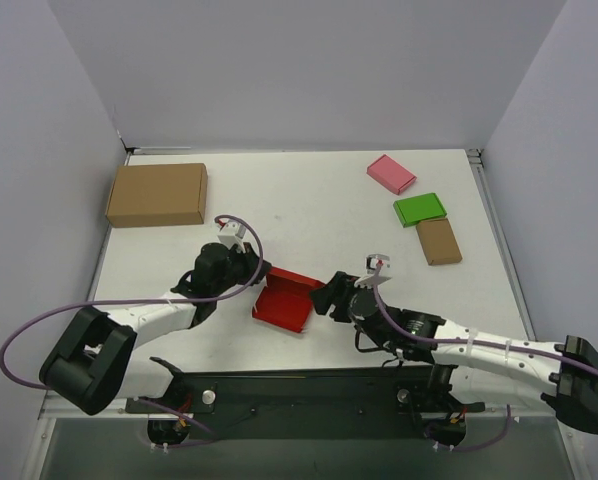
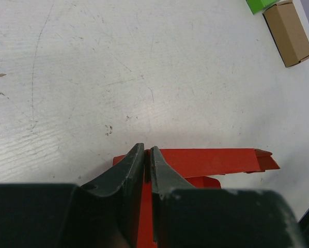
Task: Fold the paper box
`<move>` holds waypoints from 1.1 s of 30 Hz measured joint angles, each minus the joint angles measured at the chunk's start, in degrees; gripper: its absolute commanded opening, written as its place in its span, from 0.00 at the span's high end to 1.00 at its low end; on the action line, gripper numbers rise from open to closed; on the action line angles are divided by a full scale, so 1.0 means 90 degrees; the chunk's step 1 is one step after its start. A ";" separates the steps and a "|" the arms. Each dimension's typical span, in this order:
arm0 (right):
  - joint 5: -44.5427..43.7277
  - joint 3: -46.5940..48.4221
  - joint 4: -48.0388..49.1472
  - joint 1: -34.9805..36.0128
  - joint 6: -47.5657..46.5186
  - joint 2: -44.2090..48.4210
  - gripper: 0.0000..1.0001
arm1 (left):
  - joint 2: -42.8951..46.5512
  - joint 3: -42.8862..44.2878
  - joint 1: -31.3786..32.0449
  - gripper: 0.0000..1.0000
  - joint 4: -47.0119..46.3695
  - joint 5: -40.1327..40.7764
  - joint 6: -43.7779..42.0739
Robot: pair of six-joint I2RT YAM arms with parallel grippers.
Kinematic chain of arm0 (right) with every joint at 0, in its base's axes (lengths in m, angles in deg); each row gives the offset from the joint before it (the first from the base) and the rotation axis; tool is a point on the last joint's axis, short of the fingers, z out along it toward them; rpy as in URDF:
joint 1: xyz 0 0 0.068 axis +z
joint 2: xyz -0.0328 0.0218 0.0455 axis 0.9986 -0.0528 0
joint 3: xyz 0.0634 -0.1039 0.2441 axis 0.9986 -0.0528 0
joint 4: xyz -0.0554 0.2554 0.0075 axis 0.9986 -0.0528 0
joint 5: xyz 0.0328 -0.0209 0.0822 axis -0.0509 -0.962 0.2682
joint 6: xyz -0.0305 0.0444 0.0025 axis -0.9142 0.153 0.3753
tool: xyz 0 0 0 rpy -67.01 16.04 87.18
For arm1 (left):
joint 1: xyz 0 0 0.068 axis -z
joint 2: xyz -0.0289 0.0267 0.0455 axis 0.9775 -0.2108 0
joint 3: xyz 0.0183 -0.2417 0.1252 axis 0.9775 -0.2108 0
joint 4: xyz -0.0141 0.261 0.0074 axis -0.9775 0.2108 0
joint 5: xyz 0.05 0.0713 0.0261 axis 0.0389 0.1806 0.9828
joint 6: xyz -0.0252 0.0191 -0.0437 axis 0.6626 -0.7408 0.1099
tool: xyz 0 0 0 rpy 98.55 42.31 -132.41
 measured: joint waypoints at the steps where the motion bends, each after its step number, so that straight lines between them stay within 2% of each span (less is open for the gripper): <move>1: 0.0141 0.0073 0.0102 -0.0104 0.0323 -0.0206 0.45 | 0.0017 0.0000 0.0005 0.81 0.0017 0.0005 -0.0010; 5: 0.0510 0.0226 0.0311 -0.0328 0.1260 -0.1035 0.48 | 0.0095 -0.0019 0.0032 0.81 0.0097 0.0051 -0.0022; 10: 0.0549 0.0313 0.0330 -0.0408 0.1736 -0.1469 0.49 | 0.0262 -0.0095 0.0124 0.81 0.0202 0.0126 -0.0073; 33: 0.0347 0.0527 0.0670 -0.0831 0.1974 -0.2191 0.50 | 0.0726 -0.0389 0.0505 0.81 0.0335 0.0432 -0.0107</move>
